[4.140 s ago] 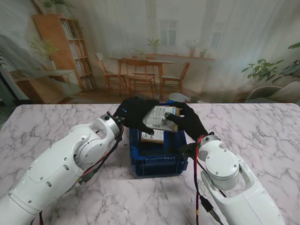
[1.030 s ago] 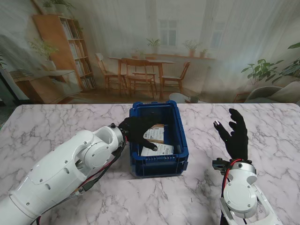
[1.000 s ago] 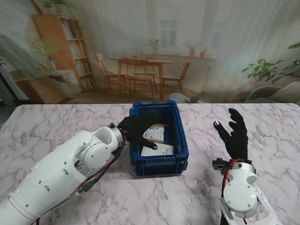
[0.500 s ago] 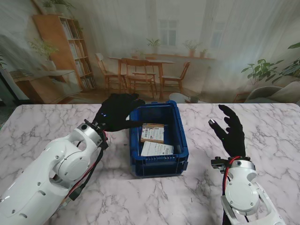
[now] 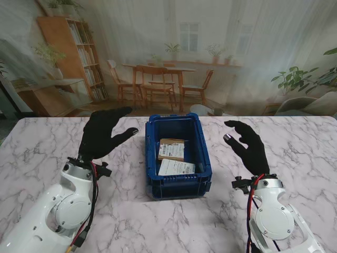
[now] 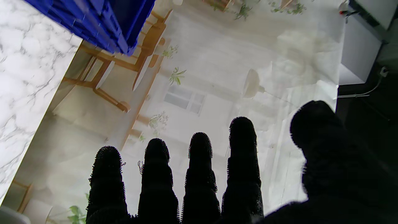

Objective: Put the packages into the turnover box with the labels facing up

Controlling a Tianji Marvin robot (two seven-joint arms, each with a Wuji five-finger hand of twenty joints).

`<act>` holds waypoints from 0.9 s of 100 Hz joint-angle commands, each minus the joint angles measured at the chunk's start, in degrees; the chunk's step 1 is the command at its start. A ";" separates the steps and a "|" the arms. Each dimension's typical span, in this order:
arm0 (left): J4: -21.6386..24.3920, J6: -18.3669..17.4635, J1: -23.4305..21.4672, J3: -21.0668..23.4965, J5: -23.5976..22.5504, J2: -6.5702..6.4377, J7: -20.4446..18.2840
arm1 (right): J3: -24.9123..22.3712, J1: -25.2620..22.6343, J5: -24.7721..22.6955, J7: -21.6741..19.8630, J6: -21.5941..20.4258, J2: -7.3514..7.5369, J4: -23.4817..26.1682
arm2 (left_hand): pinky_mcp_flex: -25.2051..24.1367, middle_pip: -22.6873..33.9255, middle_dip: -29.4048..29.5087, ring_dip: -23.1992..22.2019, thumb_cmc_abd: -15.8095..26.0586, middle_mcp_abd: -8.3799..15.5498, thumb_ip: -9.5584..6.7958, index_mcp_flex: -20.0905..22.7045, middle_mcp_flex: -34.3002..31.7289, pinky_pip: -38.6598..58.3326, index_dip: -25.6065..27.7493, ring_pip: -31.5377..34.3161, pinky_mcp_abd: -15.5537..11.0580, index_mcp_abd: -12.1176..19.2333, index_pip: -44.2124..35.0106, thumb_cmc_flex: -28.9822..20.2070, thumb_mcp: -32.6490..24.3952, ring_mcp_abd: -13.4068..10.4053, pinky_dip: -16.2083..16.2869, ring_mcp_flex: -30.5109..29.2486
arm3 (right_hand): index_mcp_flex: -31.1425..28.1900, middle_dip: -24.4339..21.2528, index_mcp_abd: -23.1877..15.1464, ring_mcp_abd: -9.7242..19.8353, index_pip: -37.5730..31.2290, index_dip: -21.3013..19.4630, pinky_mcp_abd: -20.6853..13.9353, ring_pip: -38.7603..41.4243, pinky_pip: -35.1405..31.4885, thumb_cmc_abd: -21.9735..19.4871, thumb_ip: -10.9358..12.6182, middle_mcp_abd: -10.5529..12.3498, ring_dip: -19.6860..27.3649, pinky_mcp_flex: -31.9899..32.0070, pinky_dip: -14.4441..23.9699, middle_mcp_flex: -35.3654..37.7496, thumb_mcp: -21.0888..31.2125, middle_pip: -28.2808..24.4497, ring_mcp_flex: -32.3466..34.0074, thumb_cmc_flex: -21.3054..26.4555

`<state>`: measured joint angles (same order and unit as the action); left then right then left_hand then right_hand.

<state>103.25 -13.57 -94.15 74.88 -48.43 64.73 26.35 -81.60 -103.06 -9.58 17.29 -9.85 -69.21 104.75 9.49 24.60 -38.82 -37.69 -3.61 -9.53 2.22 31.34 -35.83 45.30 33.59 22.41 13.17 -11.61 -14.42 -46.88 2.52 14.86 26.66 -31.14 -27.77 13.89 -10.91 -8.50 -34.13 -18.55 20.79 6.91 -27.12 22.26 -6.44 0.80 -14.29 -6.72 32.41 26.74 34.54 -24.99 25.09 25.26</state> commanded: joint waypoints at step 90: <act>-19.53 3.46 7.34 -3.60 13.81 2.06 -6.80 | 3.53 7.29 -0.48 -0.67 1.08 -0.24 -11.14 | -3.87 -12.25 14.45 6.88 3.08 -0.64 -1.85 1.45 0.30 -5.23 -2.34 -7.07 4.01 0.37 0.62 -2.65 -0.88 0.15 2.29 2.12 | -4.23 0.51 2.28 2.53 0.87 0.78 -0.54 -1.18 1.48 0.68 0.83 1.10 1.38 -1.81 1.10 4.08 2.46 1.48 2.42 0.30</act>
<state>83.59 -10.80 -86.67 71.06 -34.79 67.06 20.79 -78.28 -95.48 -9.91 16.61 -9.29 -69.08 93.56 6.70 12.20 -23.81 -30.40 -2.89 -9.85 1.68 32.43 -34.94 41.20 31.51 15.90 15.88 -11.55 -14.91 -48.22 2.23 14.97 28.34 -30.10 -31.28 13.92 -9.27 -8.41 -34.10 -18.53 20.79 6.91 -26.66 22.26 -6.44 0.83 -14.27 -8.31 32.74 29.94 35.93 -24.34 26.49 25.26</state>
